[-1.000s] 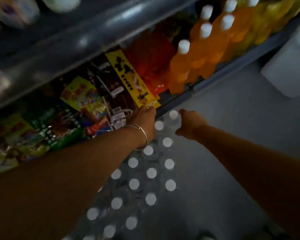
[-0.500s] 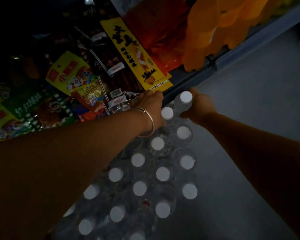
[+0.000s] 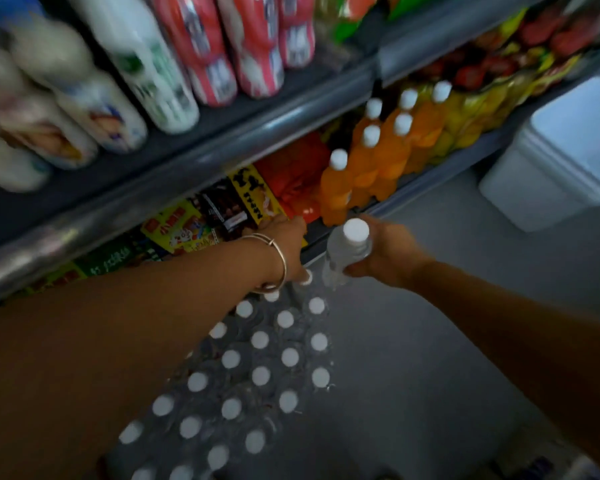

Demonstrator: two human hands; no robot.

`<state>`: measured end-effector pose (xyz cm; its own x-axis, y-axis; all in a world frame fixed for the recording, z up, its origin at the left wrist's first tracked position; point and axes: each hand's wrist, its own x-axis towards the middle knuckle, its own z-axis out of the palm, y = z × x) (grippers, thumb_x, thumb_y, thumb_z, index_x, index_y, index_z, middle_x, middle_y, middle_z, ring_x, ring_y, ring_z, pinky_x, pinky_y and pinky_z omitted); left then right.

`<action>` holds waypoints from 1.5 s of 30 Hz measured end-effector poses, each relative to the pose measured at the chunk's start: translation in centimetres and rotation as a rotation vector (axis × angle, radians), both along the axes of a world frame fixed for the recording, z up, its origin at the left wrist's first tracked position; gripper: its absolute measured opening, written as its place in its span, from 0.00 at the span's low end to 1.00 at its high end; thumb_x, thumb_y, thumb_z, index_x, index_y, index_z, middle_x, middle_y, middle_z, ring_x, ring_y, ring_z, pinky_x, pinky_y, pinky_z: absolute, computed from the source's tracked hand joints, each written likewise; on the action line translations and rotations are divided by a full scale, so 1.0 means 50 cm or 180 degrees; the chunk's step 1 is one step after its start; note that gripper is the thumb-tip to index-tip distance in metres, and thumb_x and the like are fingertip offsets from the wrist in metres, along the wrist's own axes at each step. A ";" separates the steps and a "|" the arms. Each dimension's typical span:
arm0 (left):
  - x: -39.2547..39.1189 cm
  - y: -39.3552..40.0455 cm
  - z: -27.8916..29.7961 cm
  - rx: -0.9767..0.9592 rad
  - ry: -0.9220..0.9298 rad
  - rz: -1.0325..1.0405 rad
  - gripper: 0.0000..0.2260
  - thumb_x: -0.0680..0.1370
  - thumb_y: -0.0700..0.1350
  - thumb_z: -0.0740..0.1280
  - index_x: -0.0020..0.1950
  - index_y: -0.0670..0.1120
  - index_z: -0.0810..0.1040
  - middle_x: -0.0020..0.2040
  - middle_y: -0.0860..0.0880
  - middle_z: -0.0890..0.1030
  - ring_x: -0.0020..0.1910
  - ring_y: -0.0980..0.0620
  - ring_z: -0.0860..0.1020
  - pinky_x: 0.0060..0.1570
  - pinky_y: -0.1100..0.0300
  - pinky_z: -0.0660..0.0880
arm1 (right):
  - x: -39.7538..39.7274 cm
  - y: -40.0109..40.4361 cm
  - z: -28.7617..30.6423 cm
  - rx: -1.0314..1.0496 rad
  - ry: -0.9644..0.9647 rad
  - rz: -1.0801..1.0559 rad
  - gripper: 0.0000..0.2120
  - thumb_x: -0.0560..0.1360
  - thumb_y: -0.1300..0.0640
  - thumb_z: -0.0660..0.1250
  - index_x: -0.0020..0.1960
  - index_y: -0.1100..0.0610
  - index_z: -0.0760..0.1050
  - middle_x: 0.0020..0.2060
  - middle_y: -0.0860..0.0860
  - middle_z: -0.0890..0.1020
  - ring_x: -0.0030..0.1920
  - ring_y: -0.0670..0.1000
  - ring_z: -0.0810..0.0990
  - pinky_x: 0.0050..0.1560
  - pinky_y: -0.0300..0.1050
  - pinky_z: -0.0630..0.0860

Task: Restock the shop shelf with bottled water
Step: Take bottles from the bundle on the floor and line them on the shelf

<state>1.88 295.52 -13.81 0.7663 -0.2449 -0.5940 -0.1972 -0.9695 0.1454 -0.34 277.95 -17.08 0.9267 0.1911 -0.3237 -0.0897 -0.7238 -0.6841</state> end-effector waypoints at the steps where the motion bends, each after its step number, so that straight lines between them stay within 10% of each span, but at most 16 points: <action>1: -0.001 -0.004 0.044 -0.0008 0.0005 -0.0037 0.33 0.68 0.53 0.74 0.67 0.45 0.65 0.65 0.43 0.69 0.64 0.43 0.69 0.62 0.48 0.70 | 0.000 -0.003 0.050 0.0051 -0.0040 0.0094 0.31 0.64 0.59 0.78 0.65 0.55 0.71 0.57 0.51 0.78 0.58 0.49 0.75 0.50 0.36 0.66; 11: -0.021 0.005 0.620 -0.0438 0.0185 -0.0137 0.30 0.71 0.43 0.73 0.70 0.42 0.66 0.68 0.46 0.72 0.66 0.47 0.71 0.60 0.59 0.68 | 0.016 0.016 0.678 0.0190 -0.0540 0.1218 0.19 0.64 0.57 0.78 0.50 0.50 0.73 0.41 0.40 0.76 0.45 0.42 0.74 0.34 0.22 0.68; 19: -0.080 0.079 1.100 -0.0637 -0.0242 0.0320 0.29 0.67 0.44 0.77 0.65 0.41 0.70 0.57 0.46 0.77 0.55 0.47 0.76 0.51 0.56 0.75 | 0.002 0.072 1.179 0.0361 -0.1318 0.1504 0.19 0.63 0.53 0.78 0.49 0.61 0.80 0.47 0.53 0.84 0.48 0.51 0.82 0.48 0.44 0.79; 26: -0.155 0.184 1.414 -0.1154 -0.0814 0.0706 0.21 0.70 0.36 0.73 0.61 0.39 0.73 0.51 0.44 0.78 0.50 0.48 0.76 0.60 0.50 0.73 | -0.037 0.143 1.529 0.0812 -0.1843 0.1518 0.14 0.62 0.51 0.77 0.40 0.60 0.80 0.33 0.50 0.84 0.35 0.48 0.82 0.34 0.38 0.77; 34: -0.185 0.329 1.687 -0.1163 -0.1384 0.0657 0.09 0.72 0.36 0.70 0.43 0.50 0.77 0.45 0.48 0.80 0.48 0.50 0.77 0.57 0.54 0.74 | -0.039 0.317 1.821 0.1054 -0.2655 0.1358 0.20 0.63 0.46 0.74 0.39 0.64 0.80 0.28 0.54 0.79 0.30 0.52 0.77 0.35 0.44 0.76; 45: -0.118 0.629 1.837 -0.1293 -0.2213 0.1152 0.09 0.72 0.36 0.71 0.50 0.45 0.78 0.41 0.50 0.79 0.38 0.58 0.77 0.36 0.69 0.76 | 0.045 0.617 2.007 0.1590 -0.2655 0.1050 0.14 0.66 0.50 0.75 0.39 0.59 0.75 0.19 0.47 0.77 0.19 0.44 0.75 0.21 0.31 0.68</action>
